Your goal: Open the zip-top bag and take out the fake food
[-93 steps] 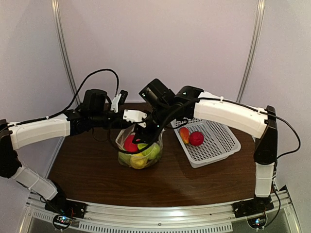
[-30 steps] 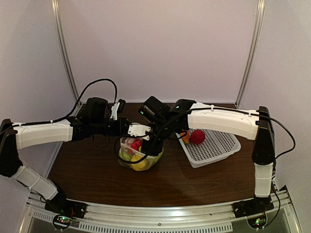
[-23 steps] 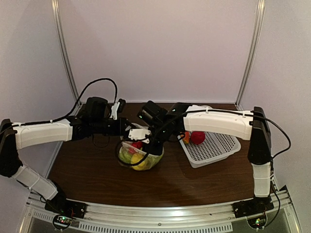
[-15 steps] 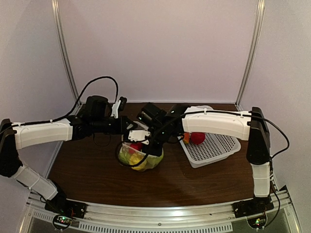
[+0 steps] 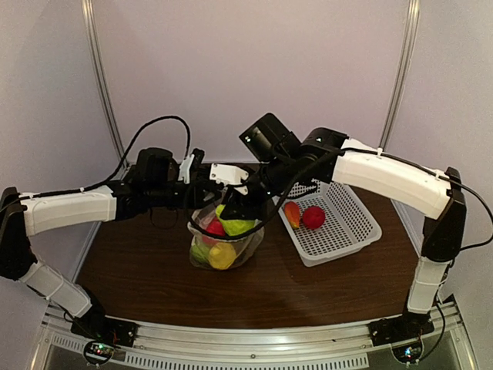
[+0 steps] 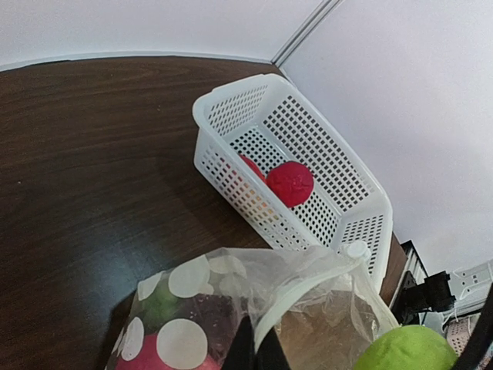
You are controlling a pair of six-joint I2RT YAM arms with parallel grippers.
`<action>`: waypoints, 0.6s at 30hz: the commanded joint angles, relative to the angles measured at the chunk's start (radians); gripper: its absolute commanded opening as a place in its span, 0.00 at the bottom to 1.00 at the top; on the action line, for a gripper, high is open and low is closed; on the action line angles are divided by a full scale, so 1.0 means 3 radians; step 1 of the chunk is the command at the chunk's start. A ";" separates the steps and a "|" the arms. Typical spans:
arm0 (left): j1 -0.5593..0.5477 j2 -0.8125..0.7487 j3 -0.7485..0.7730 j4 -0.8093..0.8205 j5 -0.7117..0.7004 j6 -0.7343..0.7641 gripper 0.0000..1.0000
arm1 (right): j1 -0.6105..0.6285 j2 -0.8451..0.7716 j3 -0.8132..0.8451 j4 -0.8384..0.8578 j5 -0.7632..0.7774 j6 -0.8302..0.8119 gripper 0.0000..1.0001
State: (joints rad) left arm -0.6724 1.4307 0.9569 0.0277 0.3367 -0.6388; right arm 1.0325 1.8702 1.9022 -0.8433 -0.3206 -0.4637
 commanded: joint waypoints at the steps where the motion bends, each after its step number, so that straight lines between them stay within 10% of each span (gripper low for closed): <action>1: 0.0007 0.0008 0.0079 -0.0004 -0.0028 0.0125 0.00 | -0.0012 -0.0012 0.0042 -0.0110 -0.0297 -0.0057 0.27; 18: 0.0007 0.0094 0.0193 -0.0233 -0.0057 0.0177 0.00 | -0.0951 -0.0215 0.0456 -0.0080 -0.0872 0.0454 0.28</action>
State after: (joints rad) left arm -0.6724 1.4399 0.9722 -0.0078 0.3351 -0.6140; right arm 0.8242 1.8427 2.0789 -0.8852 -0.5816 -0.3733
